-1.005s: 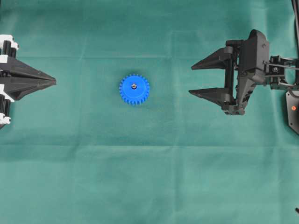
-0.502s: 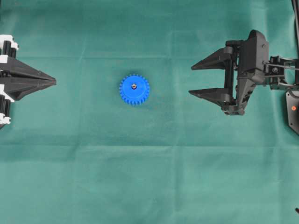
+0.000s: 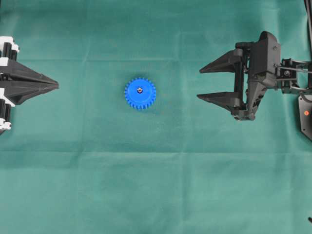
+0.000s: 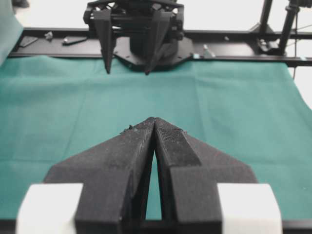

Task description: Insert the shaft placed at a random location into the center hole of the medium gear at another random location.

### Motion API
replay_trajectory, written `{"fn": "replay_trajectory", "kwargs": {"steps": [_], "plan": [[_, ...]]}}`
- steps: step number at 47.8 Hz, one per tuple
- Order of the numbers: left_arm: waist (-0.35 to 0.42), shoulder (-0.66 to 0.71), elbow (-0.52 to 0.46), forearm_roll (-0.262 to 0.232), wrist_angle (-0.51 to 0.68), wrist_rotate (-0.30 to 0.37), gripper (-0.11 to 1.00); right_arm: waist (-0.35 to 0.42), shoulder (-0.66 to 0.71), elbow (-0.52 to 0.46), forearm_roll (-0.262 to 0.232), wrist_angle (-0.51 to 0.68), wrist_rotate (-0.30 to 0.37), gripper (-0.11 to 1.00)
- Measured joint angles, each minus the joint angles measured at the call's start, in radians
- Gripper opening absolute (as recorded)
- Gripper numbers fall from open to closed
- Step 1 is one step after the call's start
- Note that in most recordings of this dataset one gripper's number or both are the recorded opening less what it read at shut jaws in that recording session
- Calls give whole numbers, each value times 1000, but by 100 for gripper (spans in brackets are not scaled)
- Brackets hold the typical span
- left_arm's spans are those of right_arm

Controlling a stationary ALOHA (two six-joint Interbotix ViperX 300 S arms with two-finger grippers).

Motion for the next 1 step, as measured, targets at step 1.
{"fn": "replay_trajectory", "kwargs": {"steps": [1], "plan": [[2,0,0,2,2,0,0,0,0,0,0,0,0,83]]}}
